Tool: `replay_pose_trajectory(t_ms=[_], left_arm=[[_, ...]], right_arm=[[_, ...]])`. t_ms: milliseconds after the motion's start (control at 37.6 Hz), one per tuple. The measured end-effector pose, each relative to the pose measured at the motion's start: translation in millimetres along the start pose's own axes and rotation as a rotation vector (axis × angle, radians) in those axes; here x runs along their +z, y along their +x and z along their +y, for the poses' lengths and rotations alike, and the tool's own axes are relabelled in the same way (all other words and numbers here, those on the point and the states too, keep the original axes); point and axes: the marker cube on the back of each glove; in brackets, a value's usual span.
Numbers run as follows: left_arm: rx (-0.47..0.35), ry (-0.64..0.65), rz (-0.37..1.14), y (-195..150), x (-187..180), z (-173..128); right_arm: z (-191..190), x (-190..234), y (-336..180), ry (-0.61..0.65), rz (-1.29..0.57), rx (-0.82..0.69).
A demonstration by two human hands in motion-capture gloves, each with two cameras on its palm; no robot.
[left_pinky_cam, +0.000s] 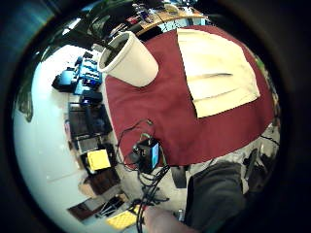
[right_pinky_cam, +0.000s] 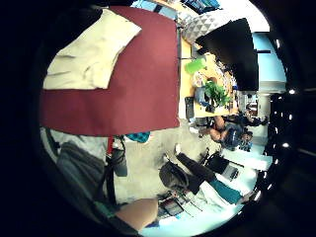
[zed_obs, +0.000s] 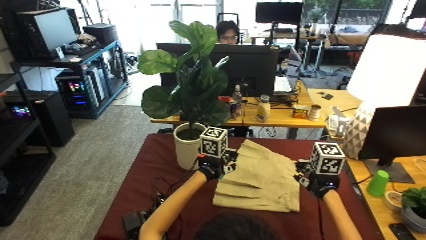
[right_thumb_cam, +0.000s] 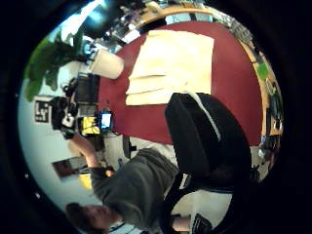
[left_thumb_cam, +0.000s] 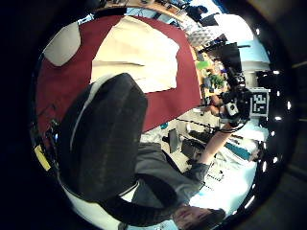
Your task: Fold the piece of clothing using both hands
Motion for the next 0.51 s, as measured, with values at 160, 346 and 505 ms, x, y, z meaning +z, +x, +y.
replay_pose_trajectory(t_ms=[160,346,505], left_arm=[[-0.026,-0.014,-0.021,-5.1,9.5,-1.3],[-0.035,-0.040,-0.028,-8.9,14.9,-1.6],[-0.027,-0.031,-0.031,-13.2,16.2,-8.9]], right_arm=[[3.2,-0.3,5.9,-0.001,0.024,0.006],[5.0,-7.8,2.8,0.031,0.008,-0.008],[-6.5,-3.1,0.4,0.023,0.004,-0.014]])
